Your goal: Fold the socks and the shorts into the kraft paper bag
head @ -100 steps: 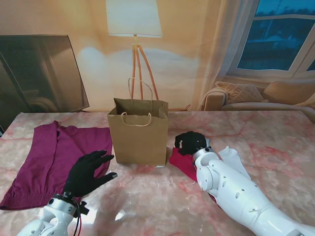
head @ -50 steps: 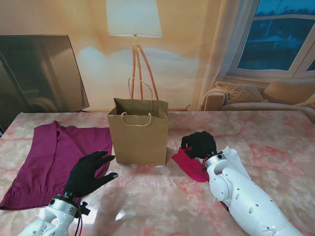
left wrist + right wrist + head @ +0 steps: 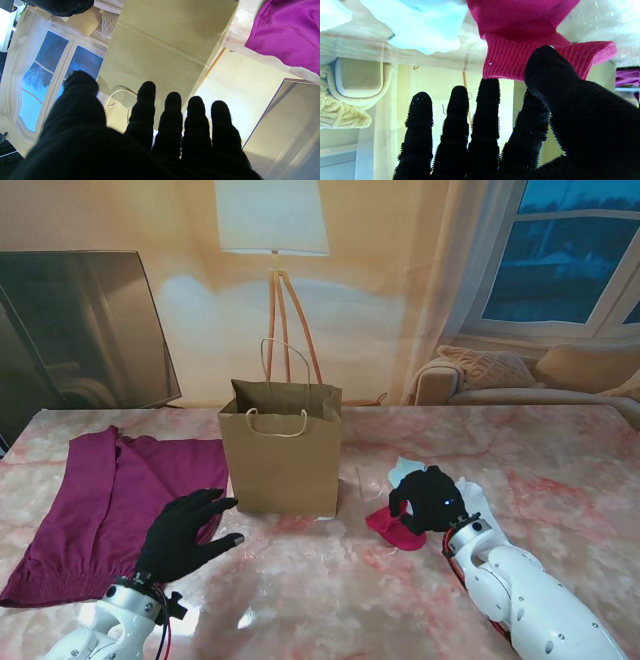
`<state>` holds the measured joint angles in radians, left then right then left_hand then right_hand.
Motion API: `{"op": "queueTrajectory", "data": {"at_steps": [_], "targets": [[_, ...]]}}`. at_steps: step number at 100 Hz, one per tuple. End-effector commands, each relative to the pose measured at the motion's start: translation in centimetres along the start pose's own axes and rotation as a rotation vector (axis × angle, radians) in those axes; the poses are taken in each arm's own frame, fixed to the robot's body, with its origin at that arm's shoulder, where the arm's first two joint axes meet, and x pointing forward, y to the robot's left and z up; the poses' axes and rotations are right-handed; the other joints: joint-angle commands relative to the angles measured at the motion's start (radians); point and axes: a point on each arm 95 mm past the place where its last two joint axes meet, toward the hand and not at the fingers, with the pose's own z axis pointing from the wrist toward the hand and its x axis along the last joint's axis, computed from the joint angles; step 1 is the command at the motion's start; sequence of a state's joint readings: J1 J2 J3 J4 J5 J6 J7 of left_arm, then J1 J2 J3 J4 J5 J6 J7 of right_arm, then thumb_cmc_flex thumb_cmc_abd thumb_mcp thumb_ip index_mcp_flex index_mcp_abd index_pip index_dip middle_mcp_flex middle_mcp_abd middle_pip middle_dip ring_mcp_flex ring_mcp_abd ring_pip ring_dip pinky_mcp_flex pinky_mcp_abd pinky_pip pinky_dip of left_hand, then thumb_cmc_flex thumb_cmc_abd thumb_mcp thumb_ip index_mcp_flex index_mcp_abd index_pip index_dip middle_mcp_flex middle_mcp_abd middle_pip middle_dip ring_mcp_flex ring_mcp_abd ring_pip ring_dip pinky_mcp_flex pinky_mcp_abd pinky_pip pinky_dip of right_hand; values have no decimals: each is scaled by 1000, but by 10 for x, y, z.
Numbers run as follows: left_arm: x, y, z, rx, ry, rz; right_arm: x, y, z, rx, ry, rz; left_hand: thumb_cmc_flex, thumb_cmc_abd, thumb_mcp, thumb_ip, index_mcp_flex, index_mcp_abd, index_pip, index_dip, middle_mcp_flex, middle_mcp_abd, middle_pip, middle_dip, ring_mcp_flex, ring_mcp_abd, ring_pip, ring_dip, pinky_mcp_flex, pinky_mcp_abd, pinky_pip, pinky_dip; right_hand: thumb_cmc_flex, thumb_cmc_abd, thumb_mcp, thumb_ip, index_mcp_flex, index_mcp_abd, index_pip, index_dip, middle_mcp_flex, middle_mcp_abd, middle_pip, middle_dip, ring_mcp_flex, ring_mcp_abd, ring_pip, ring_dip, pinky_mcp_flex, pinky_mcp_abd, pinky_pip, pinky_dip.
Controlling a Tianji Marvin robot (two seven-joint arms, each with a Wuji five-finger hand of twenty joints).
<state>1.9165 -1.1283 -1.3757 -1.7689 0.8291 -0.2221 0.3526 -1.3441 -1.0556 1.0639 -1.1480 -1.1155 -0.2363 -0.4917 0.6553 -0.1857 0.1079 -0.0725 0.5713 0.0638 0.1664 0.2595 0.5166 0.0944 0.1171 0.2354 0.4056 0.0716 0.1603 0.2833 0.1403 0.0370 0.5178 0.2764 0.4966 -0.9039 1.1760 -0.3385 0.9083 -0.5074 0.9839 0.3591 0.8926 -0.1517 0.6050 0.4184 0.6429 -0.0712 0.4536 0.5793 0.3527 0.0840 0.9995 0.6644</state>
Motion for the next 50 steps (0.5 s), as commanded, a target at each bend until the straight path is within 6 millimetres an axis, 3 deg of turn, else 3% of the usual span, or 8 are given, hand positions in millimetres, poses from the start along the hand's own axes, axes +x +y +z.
{"op": "queueTrajectory", "data": {"at_steps": [1,18,28,36,38,39,42,50], "targets": [[2,-1,1,1,7,-2,-5,-8,-10,42,13,-9,16,28,-28,53,9,-18,6,12,-26,-23,-22,-9,-39,-29,-23,-10,-7,-24,-15,-6,-18,22,10,-19,8,-46,20,21,-34,-18,-14,-13,-40,-27,-28,-26,-29,-14,-32,-25],[2,-1,0,0,6,3,-11,-6,-20,77,55,-36,18,27,-30,54,6,-16,4,11,-28,-21,-23,-9,-41,-28,-24,-10,-7,-23,-16,-6,-70,5,6,-28,-21,-14,7,12,-61,-11,-34,-33,-60,-26,-39,-44,-48,-11,-62,-35],[2,-2,-1,3,3,2,-14,-2,-26,106,70,-33,17,28,-32,54,6,-17,4,12,-28,-21,-23,-9,-41,-29,-24,-10,-8,-23,-17,-7,-169,10,-37,-36,-67,35,-20,3,-83,4,-51,-44,-65,-15,-47,-50,-58,-3,-72,-34],[2,-2,-2,5,2,4,-16,2,-31,127,91,-25,17,28,-33,54,6,-16,4,12,-28,-22,-23,-9,-41,-28,-24,-10,-8,-21,-18,-7,-281,77,-83,25,-42,106,-127,62,-94,12,-64,-48,-67,-4,-60,-48,-73,3,-92,-18],[2,-2,-2,5,2,5,-16,3,-32,130,97,-26,17,28,-33,54,7,-16,5,12,-29,-22,-23,-9,-41,-28,-24,-10,-9,-21,-18,-7,-310,98,-92,54,-36,118,-149,79,-95,12,-68,-49,-66,-3,-63,-48,-75,4,-96,-16],[2,-2,-2,5,2,6,-16,3,-32,131,100,-26,16,29,-34,54,6,-17,4,12,-29,-22,-23,-9,-42,-28,-24,-10,-9,-21,-19,-7,-332,120,-101,90,-34,126,-164,91,-96,12,-71,-50,-66,-2,-66,-47,-75,7,-98,-15],[2,-2,-2,4,1,6,-17,5,-34,132,108,-26,15,29,-35,54,6,-17,4,12,-29,-21,-23,-9,-42,-27,-24,-10,-9,-21,-19,-7,-367,154,-120,151,-24,138,-211,174,-95,13,-75,-50,-59,0,-71,-43,-74,12,-103,-7],[2,-2,-2,2,1,3,-15,10,-38,129,125,-12,15,30,-36,54,5,-18,4,12,-30,-20,-24,-9,-43,-28,-25,-10,-9,-22,-20,-8,-421,218,-179,162,-15,150,-238,189,-92,15,-85,-53,-48,10,-79,-42,-83,22,-110,-2]]}}
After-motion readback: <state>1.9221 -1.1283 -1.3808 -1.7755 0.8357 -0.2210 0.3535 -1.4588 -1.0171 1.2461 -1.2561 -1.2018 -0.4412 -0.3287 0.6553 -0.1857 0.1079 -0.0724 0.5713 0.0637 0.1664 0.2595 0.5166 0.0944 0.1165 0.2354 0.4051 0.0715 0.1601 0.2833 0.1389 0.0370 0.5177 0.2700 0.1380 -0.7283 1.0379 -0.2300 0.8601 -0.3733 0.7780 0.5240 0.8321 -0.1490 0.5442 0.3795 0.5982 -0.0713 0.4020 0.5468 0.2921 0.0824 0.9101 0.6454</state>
